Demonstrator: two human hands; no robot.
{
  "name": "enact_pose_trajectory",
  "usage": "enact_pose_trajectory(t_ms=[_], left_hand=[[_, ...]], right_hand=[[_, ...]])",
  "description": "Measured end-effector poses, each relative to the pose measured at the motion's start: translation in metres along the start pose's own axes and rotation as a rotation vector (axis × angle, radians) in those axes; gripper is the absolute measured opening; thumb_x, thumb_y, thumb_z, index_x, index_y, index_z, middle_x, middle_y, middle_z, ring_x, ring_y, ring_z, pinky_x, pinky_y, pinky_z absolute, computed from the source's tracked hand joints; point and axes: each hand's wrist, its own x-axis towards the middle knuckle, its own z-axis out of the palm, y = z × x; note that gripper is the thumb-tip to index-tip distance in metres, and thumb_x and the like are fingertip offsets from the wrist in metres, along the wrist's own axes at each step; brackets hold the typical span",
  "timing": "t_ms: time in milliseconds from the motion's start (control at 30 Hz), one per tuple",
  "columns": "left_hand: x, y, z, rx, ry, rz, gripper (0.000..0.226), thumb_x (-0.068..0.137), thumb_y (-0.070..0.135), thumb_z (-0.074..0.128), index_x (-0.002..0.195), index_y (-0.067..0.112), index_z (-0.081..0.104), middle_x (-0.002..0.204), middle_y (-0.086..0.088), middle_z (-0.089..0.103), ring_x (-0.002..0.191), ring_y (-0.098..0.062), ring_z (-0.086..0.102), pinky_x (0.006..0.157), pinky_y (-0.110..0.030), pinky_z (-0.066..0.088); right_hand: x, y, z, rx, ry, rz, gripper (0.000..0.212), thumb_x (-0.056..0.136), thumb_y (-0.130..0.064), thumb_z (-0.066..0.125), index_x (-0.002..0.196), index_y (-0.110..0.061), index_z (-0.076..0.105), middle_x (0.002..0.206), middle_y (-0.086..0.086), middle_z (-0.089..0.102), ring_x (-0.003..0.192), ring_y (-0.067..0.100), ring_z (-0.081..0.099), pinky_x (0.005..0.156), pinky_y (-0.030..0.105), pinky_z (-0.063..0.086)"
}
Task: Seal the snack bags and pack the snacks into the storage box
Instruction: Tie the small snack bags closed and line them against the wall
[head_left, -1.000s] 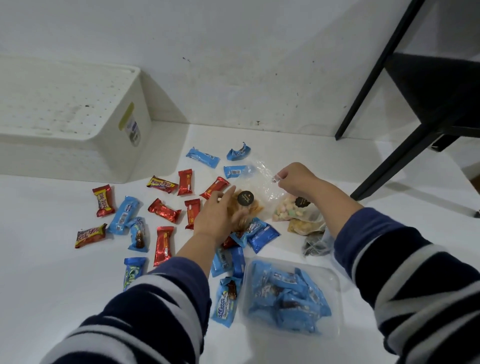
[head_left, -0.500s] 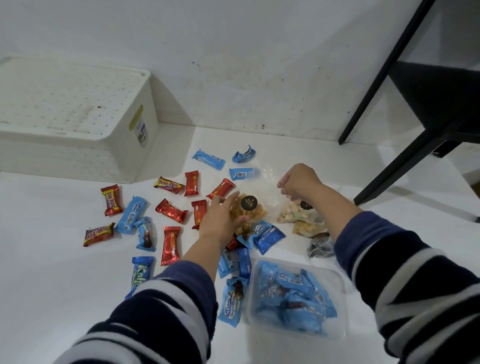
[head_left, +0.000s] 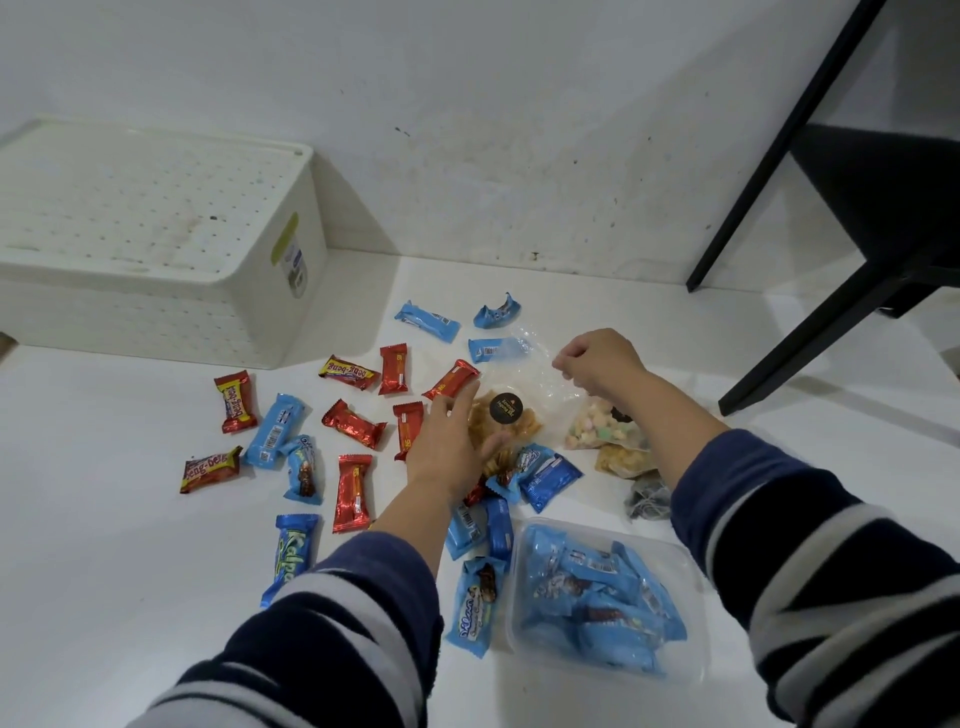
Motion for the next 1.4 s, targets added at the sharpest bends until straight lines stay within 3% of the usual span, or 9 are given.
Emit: enact_pose_trajectory(t_ms=[233,367,567,667,833,1000,1100,1267,1400], left_hand=[[0.027,0.031,-0.029,-0.378,0.131,0.092,0.047,0.096,0.042,0.046,0.139,0.024,0.039,0.133,0.001,0.054,0.119,-0.016,0.054,0.098,-0.035,0.046],[0.040,0.051,-0.042,-0.488,0.150,0.067,0.021,0.098,0.029,0.049,0.106,0.016,0.063,0.097,0.006,0.064,0.083,-0.006,0.058,0.070,-0.009,0.039],[0.043,0.052,-0.045,-0.536,0.113,0.031,0.017,0.096,0.023,0.053,0.092,0.013,0.067,0.079,0.006,0.062,0.056,-0.003,0.042,0.051,-0.010,0.033],[0.042,0.055,-0.045,-0.525,0.117,0.048,0.017,0.095,0.021,0.054,0.090,0.012,0.068,0.079,0.007,0.063,0.055,0.000,0.042,0.048,-0.005,0.034],[0.042,0.055,-0.044,-0.510,0.123,0.035,0.016,0.095,0.020,0.055,0.087,0.015,0.068,0.084,0.004,0.067,0.058,-0.003,0.047,0.055,-0.015,0.036],[0.041,0.059,-0.042,-0.567,0.116,0.047,0.015,0.094,0.019,0.056,0.083,0.018,0.066,0.085,0.000,0.068,0.068,-0.010,0.055,0.069,-0.025,0.045],[0.039,0.058,-0.043,-0.597,0.101,0.041,0.010,0.091,0.021,0.061,0.085,0.017,0.068,0.087,-0.001,0.069,0.082,-0.015,0.062,0.079,-0.028,0.049],[0.044,0.052,-0.044,-0.611,0.118,0.017,0.008,0.089,0.018,0.064,0.087,0.011,0.067,0.083,-0.003,0.067,0.075,-0.014,0.055,0.070,-0.025,0.045],[0.046,0.055,-0.045,-0.576,0.115,0.018,0.010,0.090,0.020,0.062,0.090,0.011,0.067,0.081,0.000,0.064,0.063,-0.007,0.049,0.059,-0.012,0.040]], right_hand=[[-0.004,-0.006,-0.005,-0.019,-0.089,-0.176,0.010,0.090,-0.018,0.063,0.093,-0.011,0.070,0.072,-0.008,0.059,0.064,0.002,0.050,0.056,0.017,0.037],[-0.005,-0.006,-0.005,-0.024,-0.099,-0.213,0.009,0.089,-0.019,0.064,0.090,-0.013,0.070,0.072,-0.009,0.060,0.065,0.005,0.051,0.058,0.018,0.038],[-0.009,-0.008,-0.004,0.088,-0.076,-0.234,0.015,0.085,-0.021,0.067,0.091,-0.008,0.072,0.072,-0.007,0.060,0.066,0.008,0.053,0.060,0.019,0.042],[-0.007,-0.013,0.001,0.080,-0.029,-0.245,0.015,0.086,-0.018,0.066,0.092,-0.006,0.072,0.068,-0.009,0.057,0.062,0.004,0.050,0.056,0.017,0.038],[-0.005,-0.016,0.009,0.049,-0.019,-0.229,0.018,0.088,-0.019,0.062,0.092,-0.005,0.072,0.081,0.001,0.063,0.067,0.012,0.052,0.056,0.019,0.040],[-0.001,-0.016,0.015,-0.060,0.039,-0.200,0.012,0.092,-0.022,0.055,0.083,-0.023,0.064,0.086,-0.005,0.059,0.084,0.019,0.057,0.076,0.032,0.048],[-0.003,-0.015,0.016,-0.049,0.056,-0.218,0.011,0.092,-0.024,0.057,0.085,-0.023,0.065,0.089,-0.006,0.060,0.086,0.018,0.057,0.076,0.033,0.048],[-0.009,-0.012,0.003,-0.070,-0.038,-0.249,0.019,0.090,-0.013,0.061,0.105,-0.009,0.071,0.099,0.002,0.065,0.094,0.017,0.059,0.080,0.026,0.044],[-0.009,-0.006,-0.006,-0.117,-0.050,-0.212,0.020,0.087,-0.002,0.061,0.101,-0.006,0.074,0.110,0.006,0.071,0.104,0.019,0.064,0.089,0.028,0.050]])
